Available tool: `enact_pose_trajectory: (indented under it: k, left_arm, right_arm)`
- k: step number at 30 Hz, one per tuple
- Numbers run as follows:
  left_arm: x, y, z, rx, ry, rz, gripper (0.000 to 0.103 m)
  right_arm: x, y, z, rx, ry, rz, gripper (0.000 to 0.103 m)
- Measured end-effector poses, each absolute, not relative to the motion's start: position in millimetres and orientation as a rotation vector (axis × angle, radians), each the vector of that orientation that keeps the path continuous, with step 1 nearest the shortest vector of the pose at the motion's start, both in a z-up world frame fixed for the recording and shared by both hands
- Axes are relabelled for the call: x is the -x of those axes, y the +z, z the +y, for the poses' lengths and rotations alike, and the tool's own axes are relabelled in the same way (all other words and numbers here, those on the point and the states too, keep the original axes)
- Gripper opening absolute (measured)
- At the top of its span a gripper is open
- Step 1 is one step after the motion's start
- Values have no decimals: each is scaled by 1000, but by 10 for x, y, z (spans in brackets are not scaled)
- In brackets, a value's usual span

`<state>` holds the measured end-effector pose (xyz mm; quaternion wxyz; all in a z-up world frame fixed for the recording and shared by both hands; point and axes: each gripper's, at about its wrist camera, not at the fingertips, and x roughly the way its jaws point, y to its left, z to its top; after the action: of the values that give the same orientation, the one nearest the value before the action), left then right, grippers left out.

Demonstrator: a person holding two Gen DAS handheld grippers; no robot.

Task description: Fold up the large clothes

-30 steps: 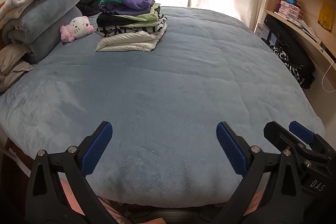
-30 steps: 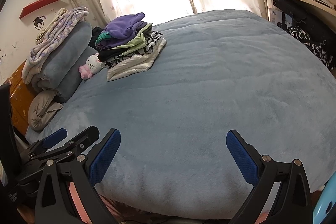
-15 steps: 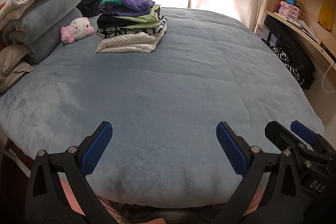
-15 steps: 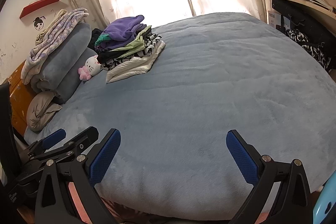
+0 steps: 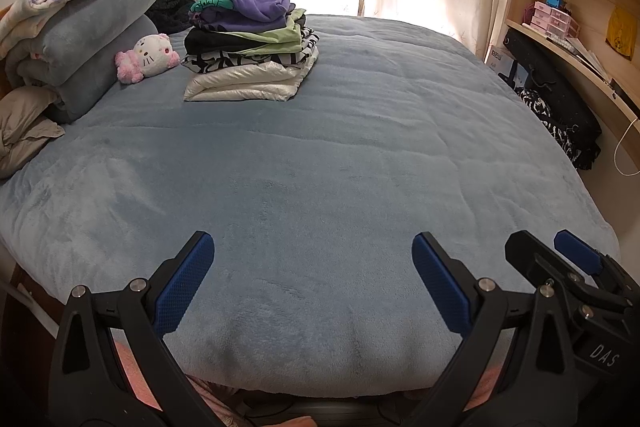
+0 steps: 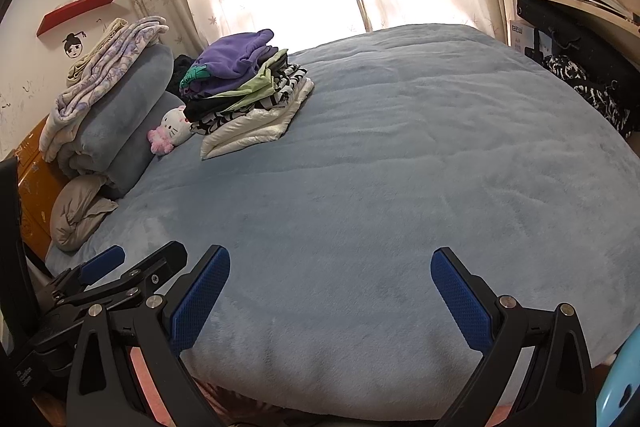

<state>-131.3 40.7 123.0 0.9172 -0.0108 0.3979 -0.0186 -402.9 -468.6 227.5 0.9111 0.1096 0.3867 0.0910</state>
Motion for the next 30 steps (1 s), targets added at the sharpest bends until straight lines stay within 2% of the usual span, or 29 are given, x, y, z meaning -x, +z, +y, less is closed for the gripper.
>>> enact_pose_trajectory:
  k: [30]
  left_arm:
    - [1273, 1118, 372, 24, -31, 840, 98]
  right_arm:
    - [3966, 2136, -4364, -232, 156, 808, 102]
